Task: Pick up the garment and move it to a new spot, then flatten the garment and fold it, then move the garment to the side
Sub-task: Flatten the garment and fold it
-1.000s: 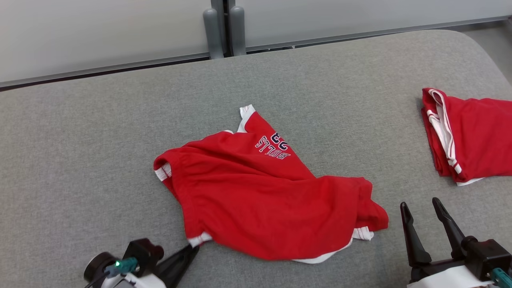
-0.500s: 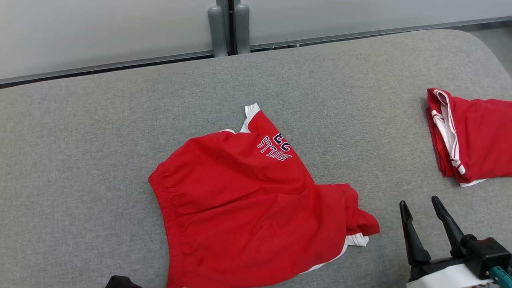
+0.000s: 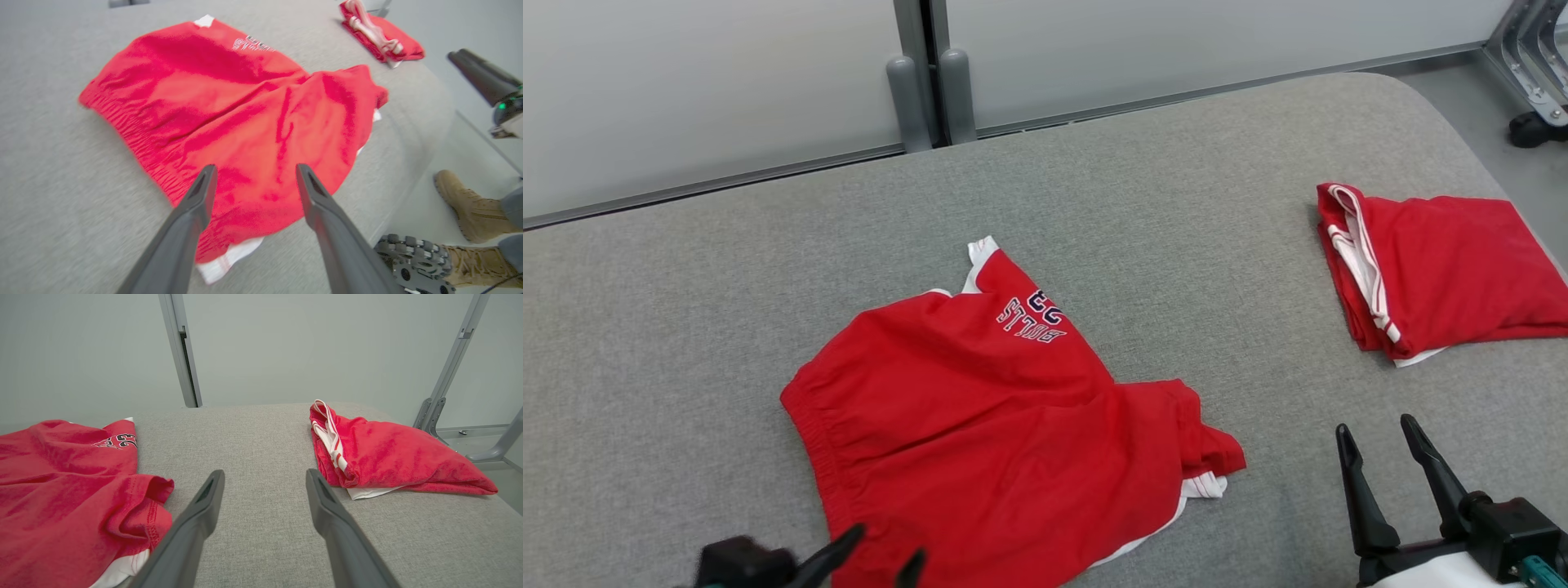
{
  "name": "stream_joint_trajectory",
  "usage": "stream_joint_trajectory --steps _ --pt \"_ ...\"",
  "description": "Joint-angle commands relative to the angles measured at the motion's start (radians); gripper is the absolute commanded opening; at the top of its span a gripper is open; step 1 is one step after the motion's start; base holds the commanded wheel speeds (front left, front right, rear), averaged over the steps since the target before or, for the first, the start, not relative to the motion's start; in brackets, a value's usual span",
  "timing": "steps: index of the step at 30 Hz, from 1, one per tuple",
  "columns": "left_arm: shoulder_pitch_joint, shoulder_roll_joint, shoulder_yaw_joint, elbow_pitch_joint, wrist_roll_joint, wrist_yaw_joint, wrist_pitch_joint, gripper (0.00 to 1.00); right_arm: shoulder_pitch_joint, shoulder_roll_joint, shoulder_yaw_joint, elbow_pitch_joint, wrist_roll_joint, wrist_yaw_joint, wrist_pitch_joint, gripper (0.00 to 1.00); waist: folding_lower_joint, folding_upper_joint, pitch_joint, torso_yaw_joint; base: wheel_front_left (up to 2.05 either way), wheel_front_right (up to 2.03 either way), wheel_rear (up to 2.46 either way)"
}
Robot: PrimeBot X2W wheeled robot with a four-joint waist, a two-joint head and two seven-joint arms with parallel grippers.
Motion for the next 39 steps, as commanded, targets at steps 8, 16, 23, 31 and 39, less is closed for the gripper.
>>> stream_joint_trajectory --steps 8,16,23,31,39 --pt "-0.4 -0.336 -0.293 0.213 0.165 -0.136 0.133 1.0 -0.035 0.0 0.028 0.005 0.008 0.0 0.0 1.0 0.0 0.0 0.026 -0.063 0.0 0.0 0.0" --pt "-0.563 -0.513 -0.329 0.561 0.202 -0.153 0.109 1.0 -0.03 0.002 0.029 0.012 0.014 0.0 0.0 1.0 0.0 0.0 0.047 -0.128 0.0 0.0 0.0" --pt "-0.611 -0.543 -0.346 0.702 0.193 -0.195 0.107 0.0 -0.041 0.003 0.029 0.01 0.02 0.0 0.0 1.0 0.0 0.0 0.069 -0.147 0.0 0.0 0.0" --pt "-0.691 -0.535 -0.317 0.764 0.17 -0.247 0.101 0.0 -0.055 0.003 0.034 0.017 0.024 0.0 0.0 1.0 0.0 0.0 0.086 -0.143 0.0 0.0 0.0" --pt "-0.788 -0.527 -0.313 0.862 0.118 -0.302 0.175 1.0 -0.071 0.003 0.059 0.036 0.027 0.0 0.0 1.0 0.0 0.0 0.092 -0.158 0.0 0.0 0.0"
